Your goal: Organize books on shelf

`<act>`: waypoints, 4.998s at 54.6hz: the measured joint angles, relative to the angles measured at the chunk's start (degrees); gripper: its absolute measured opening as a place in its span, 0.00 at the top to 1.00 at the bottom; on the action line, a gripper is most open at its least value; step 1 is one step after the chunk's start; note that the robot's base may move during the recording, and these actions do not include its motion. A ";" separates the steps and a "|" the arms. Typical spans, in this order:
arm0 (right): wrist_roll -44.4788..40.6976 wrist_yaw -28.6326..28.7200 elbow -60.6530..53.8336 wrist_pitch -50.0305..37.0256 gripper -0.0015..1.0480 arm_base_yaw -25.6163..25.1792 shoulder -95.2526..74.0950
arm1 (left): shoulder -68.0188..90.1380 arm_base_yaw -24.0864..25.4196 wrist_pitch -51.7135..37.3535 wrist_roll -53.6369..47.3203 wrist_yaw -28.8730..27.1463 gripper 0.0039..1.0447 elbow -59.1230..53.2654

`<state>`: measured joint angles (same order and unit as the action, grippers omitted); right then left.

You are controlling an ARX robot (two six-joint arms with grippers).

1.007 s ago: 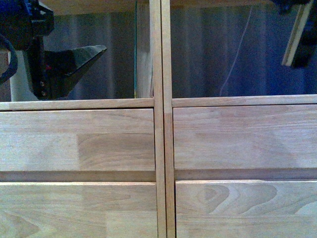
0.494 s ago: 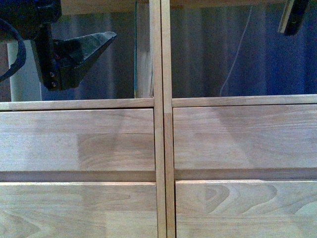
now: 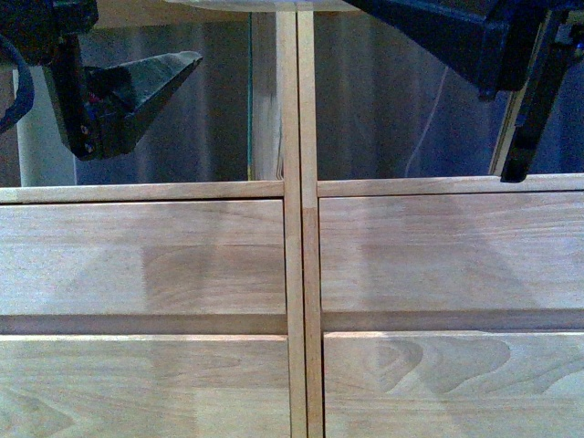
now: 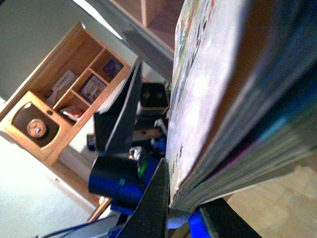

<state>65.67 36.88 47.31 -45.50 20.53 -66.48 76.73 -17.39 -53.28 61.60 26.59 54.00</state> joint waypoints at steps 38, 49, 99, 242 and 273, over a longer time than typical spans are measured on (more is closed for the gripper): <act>-2.10 4.37 -2.21 -2.05 0.93 2.75 2.45 | -0.37 -3.45 -7.48 3.28 1.29 0.74 0.07; -1.79 7.08 -3.26 -4.90 0.79 1.53 2.36 | -1.16 -2.84 -13.64 6.91 2.99 0.84 -1.84; -56.28 0.66 -5.73 10.47 0.07 -36.44 9.57 | 11.67 8.92 22.08 -50.47 -19.34 0.84 21.31; -59.95 0.68 -5.95 10.45 0.07 -36.57 9.53 | 0.57 -1.05 17.27 -70.82 -27.06 0.07 10.08; -64.19 -26.10 -11.93 31.15 0.37 -30.75 17.99 | -52.11 -10.56 54.14 -65.44 -53.40 0.26 -23.34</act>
<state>1.48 10.79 35.38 -14.35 -10.22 -48.49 24.62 -27.94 0.86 -3.84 -26.81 30.65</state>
